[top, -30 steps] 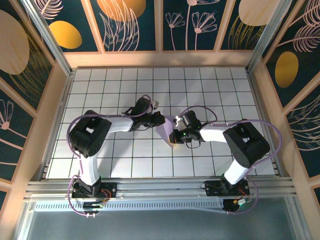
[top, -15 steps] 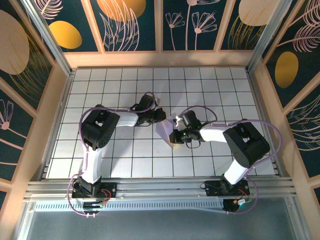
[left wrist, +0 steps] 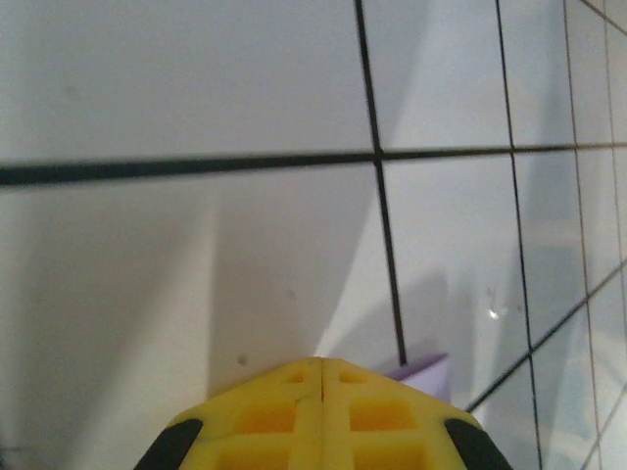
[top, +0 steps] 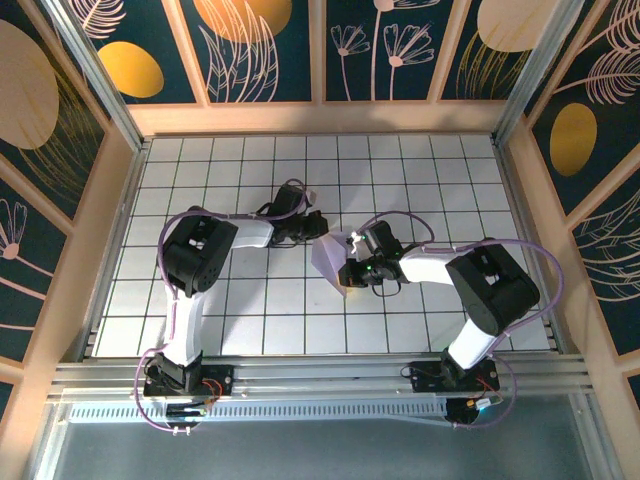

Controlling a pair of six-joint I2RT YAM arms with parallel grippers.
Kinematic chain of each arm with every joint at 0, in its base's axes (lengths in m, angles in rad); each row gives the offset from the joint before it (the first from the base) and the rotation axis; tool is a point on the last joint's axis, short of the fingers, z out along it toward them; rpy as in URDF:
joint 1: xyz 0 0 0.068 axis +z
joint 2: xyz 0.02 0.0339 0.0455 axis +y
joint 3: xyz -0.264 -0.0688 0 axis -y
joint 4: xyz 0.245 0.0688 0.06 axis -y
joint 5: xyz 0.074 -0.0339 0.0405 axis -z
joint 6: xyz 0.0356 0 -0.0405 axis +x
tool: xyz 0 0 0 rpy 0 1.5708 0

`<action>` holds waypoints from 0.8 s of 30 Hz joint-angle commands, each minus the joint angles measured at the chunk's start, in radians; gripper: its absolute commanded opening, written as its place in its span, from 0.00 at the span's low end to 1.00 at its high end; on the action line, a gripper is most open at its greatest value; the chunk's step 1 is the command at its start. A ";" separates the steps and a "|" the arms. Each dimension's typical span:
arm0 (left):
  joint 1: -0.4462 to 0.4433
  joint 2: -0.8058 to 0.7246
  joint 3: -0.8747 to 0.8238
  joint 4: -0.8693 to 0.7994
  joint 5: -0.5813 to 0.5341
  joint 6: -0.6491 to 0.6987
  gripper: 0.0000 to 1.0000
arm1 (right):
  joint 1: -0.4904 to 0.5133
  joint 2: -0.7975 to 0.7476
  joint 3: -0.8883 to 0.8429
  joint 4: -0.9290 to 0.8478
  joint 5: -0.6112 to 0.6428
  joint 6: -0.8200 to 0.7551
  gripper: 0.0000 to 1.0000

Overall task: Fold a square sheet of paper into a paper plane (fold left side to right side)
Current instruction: Fourth fold the wing at the center of the table.

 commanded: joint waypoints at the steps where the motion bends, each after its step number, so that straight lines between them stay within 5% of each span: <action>1: 0.036 -0.001 0.015 -0.053 -0.093 0.057 0.04 | 0.001 0.067 -0.067 -0.244 0.076 -0.026 0.00; 13: -0.054 -0.257 -0.261 0.048 -0.034 -0.013 0.04 | -0.016 0.046 -0.062 -0.227 0.067 -0.031 0.00; 24: -0.120 -0.160 -0.217 0.081 0.038 -0.057 0.04 | -0.015 0.067 -0.064 -0.213 0.061 -0.029 0.00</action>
